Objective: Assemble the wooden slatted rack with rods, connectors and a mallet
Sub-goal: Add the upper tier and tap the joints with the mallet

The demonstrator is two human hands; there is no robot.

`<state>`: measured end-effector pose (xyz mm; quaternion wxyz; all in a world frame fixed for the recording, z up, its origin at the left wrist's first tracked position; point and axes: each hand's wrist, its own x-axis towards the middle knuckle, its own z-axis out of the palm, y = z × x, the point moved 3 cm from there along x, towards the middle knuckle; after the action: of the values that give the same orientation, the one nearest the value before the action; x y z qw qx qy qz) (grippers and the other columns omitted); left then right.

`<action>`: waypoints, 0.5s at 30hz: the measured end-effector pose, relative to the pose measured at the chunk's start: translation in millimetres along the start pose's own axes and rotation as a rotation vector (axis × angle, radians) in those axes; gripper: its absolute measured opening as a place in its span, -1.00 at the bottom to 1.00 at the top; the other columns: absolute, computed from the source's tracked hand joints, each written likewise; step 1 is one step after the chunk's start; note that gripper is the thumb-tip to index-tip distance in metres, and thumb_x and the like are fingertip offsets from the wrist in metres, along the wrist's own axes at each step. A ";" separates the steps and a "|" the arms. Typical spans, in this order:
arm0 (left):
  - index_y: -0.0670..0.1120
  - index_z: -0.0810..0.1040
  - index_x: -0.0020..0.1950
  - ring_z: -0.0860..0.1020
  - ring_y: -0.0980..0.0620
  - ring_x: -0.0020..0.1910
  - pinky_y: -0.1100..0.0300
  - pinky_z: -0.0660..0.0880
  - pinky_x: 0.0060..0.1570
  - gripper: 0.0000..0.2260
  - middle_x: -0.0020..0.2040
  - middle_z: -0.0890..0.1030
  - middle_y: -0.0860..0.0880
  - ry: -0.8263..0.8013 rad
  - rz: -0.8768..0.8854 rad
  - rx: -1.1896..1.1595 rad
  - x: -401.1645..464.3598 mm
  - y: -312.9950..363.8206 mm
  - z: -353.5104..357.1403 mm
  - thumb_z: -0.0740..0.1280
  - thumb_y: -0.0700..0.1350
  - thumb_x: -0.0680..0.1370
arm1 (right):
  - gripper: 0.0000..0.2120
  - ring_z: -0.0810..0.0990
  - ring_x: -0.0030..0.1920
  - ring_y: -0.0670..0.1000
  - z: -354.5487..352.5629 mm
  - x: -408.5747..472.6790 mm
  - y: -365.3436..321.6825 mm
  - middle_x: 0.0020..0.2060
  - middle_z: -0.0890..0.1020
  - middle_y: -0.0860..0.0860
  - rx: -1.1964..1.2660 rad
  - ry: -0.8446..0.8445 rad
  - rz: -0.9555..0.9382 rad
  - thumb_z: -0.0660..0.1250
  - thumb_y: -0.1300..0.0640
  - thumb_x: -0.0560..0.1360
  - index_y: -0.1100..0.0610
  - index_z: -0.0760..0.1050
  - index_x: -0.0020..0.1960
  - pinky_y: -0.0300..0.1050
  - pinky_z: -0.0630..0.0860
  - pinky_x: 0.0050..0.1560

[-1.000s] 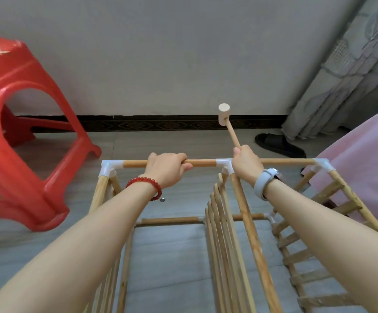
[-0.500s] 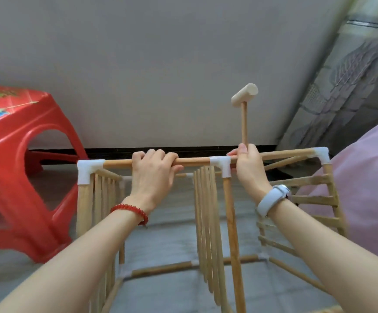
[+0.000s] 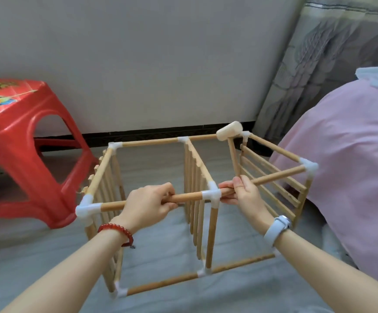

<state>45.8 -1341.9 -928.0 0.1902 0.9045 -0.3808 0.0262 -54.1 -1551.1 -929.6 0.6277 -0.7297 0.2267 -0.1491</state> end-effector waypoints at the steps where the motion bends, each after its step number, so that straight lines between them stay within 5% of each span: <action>1: 0.09 0.44 0.01 0.46 0.09 -0.17 0.18 0.29 -0.23 -0.85 -0.22 0.47 0.17 -0.059 -0.022 -0.007 -9.2 2.5 7.0 0.31 0.12 0.52 | -0.71 0.64 -0.13 0.07 -3.8 -11.5 7.9 -0.15 0.62 0.16 0.007 -0.025 0.043 0.01 0.16 0.66 0.27 0.43 -0.05 -0.10 0.64 -0.12; 6: 0.12 0.39 -0.04 0.49 0.08 -0.10 0.17 0.33 -0.19 -0.85 -0.13 0.53 0.15 -0.324 -0.046 0.092 -39.6 3.0 46.2 0.30 0.13 0.51 | -0.75 0.61 -0.02 0.13 -8.1 -44.6 54.6 0.02 0.60 0.21 0.005 -0.127 0.272 0.01 0.13 0.66 0.19 0.40 -0.07 0.02 0.59 0.04; 9: 0.10 0.42 0.01 0.48 0.08 -0.11 0.20 0.31 -0.19 -0.84 -0.08 0.55 0.12 -0.382 -0.061 0.142 -44.5 1.1 55.8 0.29 0.12 0.51 | -0.76 0.62 -0.09 0.12 -9.4 -48.7 58.6 0.05 0.59 0.21 -0.104 -0.216 0.303 0.02 0.11 0.66 0.22 0.39 0.00 -0.05 0.62 -0.08; 12: 0.10 0.45 0.08 0.51 0.09 -0.09 0.21 0.36 -0.18 -0.81 -0.04 0.58 0.11 -0.466 -0.083 0.087 -43.5 2.1 60.6 0.28 0.13 0.53 | -0.77 0.60 -0.28 0.02 -14.2 -50.6 50.0 -0.01 0.62 0.09 -0.390 -0.205 0.133 -0.01 0.07 0.66 0.12 0.33 -0.08 -0.15 0.53 -0.34; 15: 0.09 0.45 0.12 0.52 0.13 -0.12 0.23 0.45 -0.18 -0.75 -0.06 0.58 0.11 -0.530 -0.051 -0.028 -41.7 14.7 69.3 0.22 0.20 0.55 | -0.77 0.56 -0.15 -0.02 -23.0 -46.0 44.5 -0.08 0.59 -0.07 -0.843 -0.091 -0.100 -0.02 0.04 0.65 0.07 0.35 -0.06 -0.08 0.44 -0.16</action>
<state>-0.8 -1348.2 -995.4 0.0967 0.8864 -0.3948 -0.2215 -111.3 -1551.7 -966.4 0.2760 -0.9383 0.2040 -0.0414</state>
